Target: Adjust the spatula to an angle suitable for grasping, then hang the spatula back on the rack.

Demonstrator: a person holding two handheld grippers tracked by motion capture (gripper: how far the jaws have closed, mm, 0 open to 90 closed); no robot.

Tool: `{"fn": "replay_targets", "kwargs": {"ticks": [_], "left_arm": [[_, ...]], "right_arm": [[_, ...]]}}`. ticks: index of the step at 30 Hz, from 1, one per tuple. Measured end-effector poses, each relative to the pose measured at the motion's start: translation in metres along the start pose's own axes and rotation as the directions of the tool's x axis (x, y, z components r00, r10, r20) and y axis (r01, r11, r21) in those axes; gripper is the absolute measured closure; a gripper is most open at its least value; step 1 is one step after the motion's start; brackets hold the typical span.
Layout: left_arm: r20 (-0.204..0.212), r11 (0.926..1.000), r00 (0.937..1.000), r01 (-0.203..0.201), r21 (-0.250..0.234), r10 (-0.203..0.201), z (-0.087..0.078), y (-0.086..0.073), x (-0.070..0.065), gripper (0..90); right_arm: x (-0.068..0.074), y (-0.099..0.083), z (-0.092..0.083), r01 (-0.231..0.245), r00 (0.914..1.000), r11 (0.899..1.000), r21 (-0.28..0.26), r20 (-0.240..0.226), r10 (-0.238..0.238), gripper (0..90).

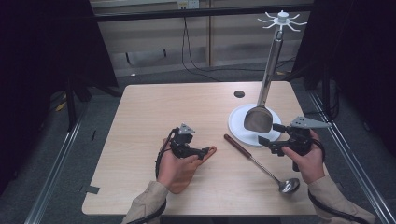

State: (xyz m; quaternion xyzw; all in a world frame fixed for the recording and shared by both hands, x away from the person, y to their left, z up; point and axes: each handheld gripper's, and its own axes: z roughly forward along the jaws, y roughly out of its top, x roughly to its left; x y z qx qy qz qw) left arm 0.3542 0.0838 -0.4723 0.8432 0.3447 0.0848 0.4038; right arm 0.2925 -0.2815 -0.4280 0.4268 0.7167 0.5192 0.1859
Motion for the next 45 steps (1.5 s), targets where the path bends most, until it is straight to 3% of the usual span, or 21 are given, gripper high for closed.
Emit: {"fn": "replay_targets", "kwargs": {"ticks": [8,9,16,17,23,24,26,28,32,34,35,38,41,45], "left_arm": [[0.003,0.9999,0.9999,0.01,0.001,-0.01,0.001,-0.001,-0.003,15.7],[0.003,0.9999,0.9999,0.014,0.0,-0.014,0.001,-0.001,-0.003,15.7],[-0.002,0.9996,0.9997,0.024,0.016,-0.024,0.0,-0.003,-0.003,15.6],[-0.008,0.9989,0.9989,0.046,0.005,-0.046,0.001,-0.004,-0.004,15.4],[0.001,0.9986,0.9987,0.051,0.016,-0.051,0.002,-0.007,-0.005,15.1],[0.001,0.999,0.9997,0.025,0.038,-0.025,0.001,-0.007,-0.004,15.0],[0.005,0.9989,0.9991,0.042,0.02,-0.042,0.001,-0.007,-0.005,14.6],[0.002,0.9993,0.9998,0.022,0.029,-0.022,-0.001,-0.007,-0.004,14.3],[-0.005,0.9989,0.9991,0.043,0.019,-0.043,-0.003,-0.007,-0.003,13.6],[-0.003,0.9986,0.9988,0.049,0.017,-0.049,-0.003,-0.006,-0.002,13.5],[-0.002,0.999,0.9997,0.026,0.037,-0.026,-0.004,-0.006,-0.001,13.5],[0.0,0.9988,0.999,0.044,0.024,-0.044,-0.003,-0.007,-0.003,13.3],[0.002,0.9993,0.9997,0.023,0.031,-0.023,-0.003,-0.008,-0.002,13.1],[-0.001,0.9985,0.9989,0.048,0.027,-0.048,-0.004,-0.009,-0.003,12.4]], "right_arm": [[0.006,-0.003,0.005,0.044,0.9988,0.995,0.085,-0.025,-0.042,19.6],[0.007,-0.004,0.007,0.055,0.998,0.991,0.121,-0.036,-0.051,21.4],[0.012,-0.009,0.016,0.09,0.9944,0.967,0.239,-0.075,-0.074,31.4],[0.012,-0.01,0.018,0.101,0.9933,0.963,0.251,-0.08,-0.083,32.8],[0.013,-0.013,0.021,0.113,0.9925,0.941,0.318,-0.081,-0.092,41.6],[0.013,-0.013,0.021,0.115,0.9923,0.938,0.328,-0.081,-0.094,42.0],[0.013,-0.014,0.023,0.113,0.9926,0.932,0.345,-0.081,-0.091,40.2],[0.012,-0.016,0.025,0.124,0.9916,0.925,0.359,-0.078,-0.103,36.6],[0.014,-0.016,0.028,0.122,0.9922,0.919,0.374,-0.071,-0.102,33.5],[0.013,-0.018,0.029,0.129,0.991,0.911,0.391,-0.084,-0.104,35.1],[0.014,-0.019,0.029,0.122,0.9922,0.907,0.403,-0.074,-0.1,39.0],[0.014,-0.02,0.03,0.136,0.9903,0.896,0.422,-0.082,-0.112,51.9],[0.013,-0.021,0.033,0.15,0.9884,0.896,0.418,-0.083,-0.127,62.3],[0.013,-0.024,0.037,0.176,0.9843,0.873,0.454,-0.072,-0.162,76.6]]}}
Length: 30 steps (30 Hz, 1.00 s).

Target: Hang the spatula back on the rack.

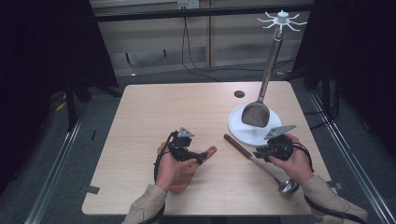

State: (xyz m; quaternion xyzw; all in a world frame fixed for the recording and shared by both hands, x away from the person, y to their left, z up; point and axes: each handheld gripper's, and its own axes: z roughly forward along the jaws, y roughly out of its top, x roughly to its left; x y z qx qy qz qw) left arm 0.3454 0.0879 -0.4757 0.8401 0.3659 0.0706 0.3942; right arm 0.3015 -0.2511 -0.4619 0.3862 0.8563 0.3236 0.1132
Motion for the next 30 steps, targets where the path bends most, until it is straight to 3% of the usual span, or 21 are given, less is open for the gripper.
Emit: {"fn": "replay_targets", "kwargs": {"ticks": [3,4,7,9,12,15,16,17,22,27,28,30], "left_arm": [[0.001,1.0,1.0,0.002,0.001,-0.002,0.0,0.0,0.0,12.2],[0.001,0.9997,0.9998,-0.017,0.015,0.017,-0.001,0.0,0.002,12.1],[0.001,0.9998,0.9999,-0.014,0.012,0.014,-0.002,0.0,0.002,12.1],[0.002,0.9999,1.0,0.007,-0.007,-0.007,-0.001,-0.001,0.001,12.1],[0.001,1.0,1.0,-0.004,0.009,0.004,-0.002,-0.001,0.002,12.0],[0.004,1.0,1.0,0.001,-0.001,-0.001,-0.001,-0.001,0.001,12.1],[0.005,0.9997,0.9998,-0.019,0.015,0.018,-0.002,-0.001,0.002,12.1],[0.009,1.0,1.0,0.003,-0.007,-0.003,-0.002,0.0,0.0,12.1],[0.004,0.9999,1.0,0.008,-0.009,-0.008,-0.002,-0.001,0.001,12.1],[0.005,0.9999,0.9999,0.011,-0.009,-0.011,-0.002,0.0,0.002,12.1],[0.005,0.9999,0.9999,-0.012,0.007,0.012,-0.004,0.0,0.004,12.1],[0.004,0.9999,0.9999,-0.013,0.005,0.013,-0.004,0.0,0.004,12.1]], "right_arm": [[0.0,-0.001,0.007,0.019,0.9998,0.998,0.062,0.009,-0.019,82.6],[-0.001,-0.002,0.011,0.032,0.9993,0.996,0.088,0.016,-0.034,84.3],[-0.004,-0.004,0.017,0.03,0.9994,0.992,0.119,0.016,-0.032,87.0],[-0.004,-0.004,0.019,0.041,0.9992,0.992,0.118,-0.004,-0.04,87.2],[-0.001,-0.003,0.021,0.034,0.9993,0.991,0.132,-0.021,-0.031,88.5],[0.001,-0.003,0.023,0.061,0.9981,0.988,0.143,-0.021,-0.058,89.5],[0.002,-0.002,0.023,0.049,0.9986,0.987,0.153,-0.028,-0.046,89.9],[0.002,-0.002,0.025,0.061,0.9979,0.987,0.149,-0.032,-0.057,89.8],[0.007,0.0,0.026,0.082,0.9957,0.986,0.146,-0.054,-0.075,88.7],[0.011,0.003,0.023,0.074,0.9964,0.987,0.142,-0.05,-0.068,83.4],[0.011,0.003,0.023,0.075,0.9964,0.988,0.133,-0.05,-0.069,82.3],[0.012,0.006,0.018,0.077,0.9962,0.99,0.117,-0.049,-0.072,78.9]]}}
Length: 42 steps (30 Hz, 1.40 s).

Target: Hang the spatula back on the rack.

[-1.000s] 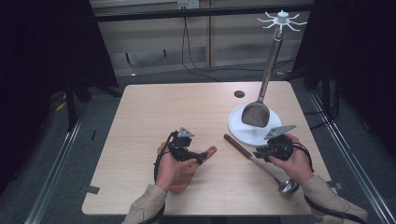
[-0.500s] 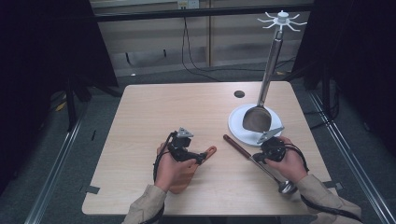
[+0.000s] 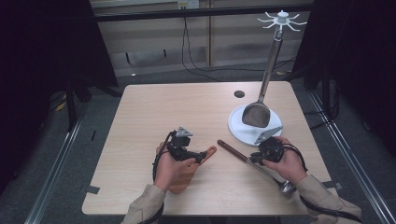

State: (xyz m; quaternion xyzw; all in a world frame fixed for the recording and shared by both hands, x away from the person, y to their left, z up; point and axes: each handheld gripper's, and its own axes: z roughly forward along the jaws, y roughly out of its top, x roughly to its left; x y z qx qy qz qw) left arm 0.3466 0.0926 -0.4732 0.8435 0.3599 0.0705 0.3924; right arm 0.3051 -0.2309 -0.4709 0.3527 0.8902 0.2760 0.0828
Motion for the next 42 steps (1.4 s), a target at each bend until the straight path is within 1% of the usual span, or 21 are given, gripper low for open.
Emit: {"fn": "replay_targets", "kwargs": {"ticks": [10,13,15,16,18,19,21,22,23,26,28,29,30,32,33,34,35,36,39,41,42], "left_arm": [[0.0,1.0,1.0,0.001,-0.008,-0.001,-0.001,0.0,0.0,12.1],[0.001,1.0,1.0,0.004,-0.006,-0.004,-0.001,0.0,0.0,12.1],[0.001,1.0,1.0,0.006,-0.008,-0.006,-0.001,0.0,0.001,12.1],[0.0,0.9998,0.9999,0.015,-0.014,-0.015,-0.001,0.0,0.001,12.1],[0.002,0.9998,0.9999,0.014,-0.014,-0.014,-0.002,0.0,0.001,12.1],[0.001,0.9994,0.9997,0.026,-0.022,-0.026,-0.002,0.0,0.0,12.1],[-0.002,0.9996,0.9998,0.02,-0.021,-0.02,-0.003,0.001,0.001,12.1],[0.0,0.9996,0.9998,0.022,-0.019,-0.022,-0.003,0.001,0.001,12.1],[-0.001,0.9996,0.9998,0.022,-0.019,-0.022,-0.004,0.001,0.002,12.0],[0.001,0.9994,0.9997,0.024,-0.024,-0.024,-0.004,0.001,0.003,12.1],[0.003,0.9995,0.9997,0.023,-0.022,-0.023,-0.004,0.001,0.004,12.1],[0.003,0.9992,0.9996,0.027,-0.029,-0.027,-0.004,0.001,0.004,12.1],[0.005,0.9988,0.9994,0.033,-0.036,-0.033,-0.004,0.001,0.003,12.1],[0.008,0.9985,0.9992,0.038,-0.039,-0.038,-0.003,0.001,0.004,12.1],[0.008,0.9987,0.9993,0.038,-0.035,-0.038,-0.004,0.001,0.004,12.1],[0.008,0.9987,0.9993,0.038,-0.035,-0.038,-0.004,0.001,0.004,12.1],[0.007,0.9986,0.9993,0.037,-0.037,-0.037,-0.004,0.001,0.004,12.1],[-0.002,0.9996,0.9999,0.016,-0.021,-0.016,-0.005,0.001,0.006,12.1],[0.001,0.9996,0.9999,0.017,-0.023,-0.017,-0.005,0.001,0.006,12.1],[0.006,0.9996,0.9999,0.016,-0.023,-0.016,-0.005,0.001,0.006,12.1],[0.008,0.9996,0.9998,0.016,-0.023,-0.016,-0.005,0.001,0.006,12.1]], "right_arm": [[0.01,0.004,-0.006,0.011,0.9998,0.999,0.042,-0.02,-0.01,76.7],[0.007,0.007,-0.016,-0.004,0.9999,0.999,-0.052,-0.01,0.004,79.9],[0.004,0.011,-0.029,-0.05,0.9988,0.983,-0.177,-0.004,0.05,83.4],[0.003,0.013,-0.04,-0.054,0.9981,0.961,-0.272,0.011,0.06,85.3],[0.002,0.015,-0.052,-0.054,0.9964,0.923,-0.38,0.041,0.075,90.0],[0.002,0.018,-0.063,-0.044,0.9928,0.882,-0.469,0.078,0.091,90.0],[0.002,0.02,-0.073,-0.025,0.9884,0.831,-0.556,0.11,0.104,90.0],[0.001,0.022,-0.079,-0.013,0.983,0.793,-0.609,0.138,0.122,90.0],[0.001,0.023,-0.084,-0.002,0.9785,0.762,-0.648,0.156,0.135,90.0],[-0.002,0.028,-0.096,0.007,0.9677,0.685,-0.729,0.177,0.179,90.0],[-0.006,0.035,-0.105,0.005,0.9585,0.626,-0.779,0.182,0.219,90.0],[-0.007,0.037,-0.109,0.012,0.9567,0.614,-0.789,0.188,0.223,90.0],[-0.01,0.042,-0.114,0.015,0.9512,0.589,-0.808,0.193,0.241,90.0],[-0.015,0.05,-0.122,0.007,0.9443,0.549,-0.836,0.186,0.271,90.0],[-0.017,0.052,-0.125,0.002,0.9431,0.536,-0.844,0.18,0.28,90.0],[-0.019,0.056,-0.129,-0.005,0.9379,0.513,-0.858,0.174,0.3,90.0],[-0.021,0.059,-0.133,-0.004,0.9352,0.498,-0.867,0.173,0.309,90.0],[-0.023,0.061,-0.135,-0.003,0.9328,0.484,-0.875,0.172,0.317,90.0],[-0.029,0.07,-0.143,0.003,0.9208,0.448,-0.894,0.177,0.348,90.0],[-0.032,0.074,-0.145,0.005,0.9179,0.439,-0.898,0.178,0.354,90.0],[-0.035,0.077,-0.146,0.002,0.9135,0.426,-0.905,0.175,0.367,90.0]]}}
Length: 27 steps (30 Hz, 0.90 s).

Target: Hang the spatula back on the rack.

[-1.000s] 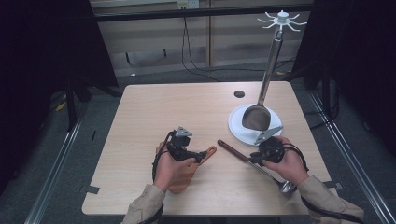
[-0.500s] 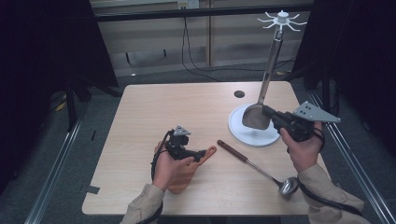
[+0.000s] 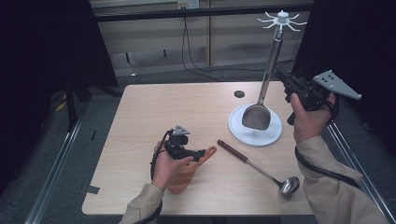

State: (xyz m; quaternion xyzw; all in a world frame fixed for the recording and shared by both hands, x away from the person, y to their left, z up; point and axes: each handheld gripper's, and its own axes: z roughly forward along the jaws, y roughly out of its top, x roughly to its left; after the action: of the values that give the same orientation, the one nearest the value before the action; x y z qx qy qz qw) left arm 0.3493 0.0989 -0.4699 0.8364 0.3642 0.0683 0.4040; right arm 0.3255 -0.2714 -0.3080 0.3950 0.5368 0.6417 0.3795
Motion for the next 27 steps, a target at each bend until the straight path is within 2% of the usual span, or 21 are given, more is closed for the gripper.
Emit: {"fn": "replay_targets", "kwargs": {"ticks": [1,3,5,11,19,21,22,27], "left_arm": [[0.003,0.9997,0.9998,0.019,-0.015,-0.019,0.001,0.0,-0.001,12.1],[0.008,1.0,1.0,0.004,-0.004,-0.004,0.001,0.0,0.0,11.9],[0.011,0.9999,0.9999,0.008,-0.008,-0.007,0.001,0.0,0.0,11.9],[0.009,0.9999,0.9999,0.01,-0.005,-0.01,0.0,-0.001,0.001,11.9],[0.008,1.0,0.9999,0.01,-0.002,-0.01,0.0,-0.001,0.002,11.9],[0.013,0.9999,0.9998,0.012,-0.01,-0.012,0.0,-0.001,0.002,11.8],[0.016,0.9991,0.9993,0.033,-0.027,-0.033,0.001,-0.001,0.001,11.8],[0.015,0.9993,0.9994,0.031,-0.021,-0.031,0.001,-0.002,0.001,11.7]], "right_arm": [[-0.001,0.002,0.002,-0.003,1.0,1.0,-0.005,0.008,0.003,90.0],[-0.004,0.006,0.006,-0.015,0.9997,1.0,-0.025,0.021,0.015,90.0],[-0.005,0.01,0.01,-0.02,0.9993,0.999,-0.037,0.03,0.022,90.0],[-0.012,0.021,0.019,-0.01,0.9974,0.998,-0.064,0.071,0.015,90.0],[-0.016,0.036,0.028,0.014,0.9955,0.996,-0.09,0.095,-0.006,90.0],[-0.016,0.04,0.03,0.01,0.9943,0.995,-0.101,0.106,0.001,90.0],[-0.017,0.042,0.031,0.005,0.9941,0.994,-0.106,0.108,0.007,90.0],[-0.021,0.05,0.032,-0.007,0.9913,0.991,-0.132,0.129,0.024,90.0]]}}
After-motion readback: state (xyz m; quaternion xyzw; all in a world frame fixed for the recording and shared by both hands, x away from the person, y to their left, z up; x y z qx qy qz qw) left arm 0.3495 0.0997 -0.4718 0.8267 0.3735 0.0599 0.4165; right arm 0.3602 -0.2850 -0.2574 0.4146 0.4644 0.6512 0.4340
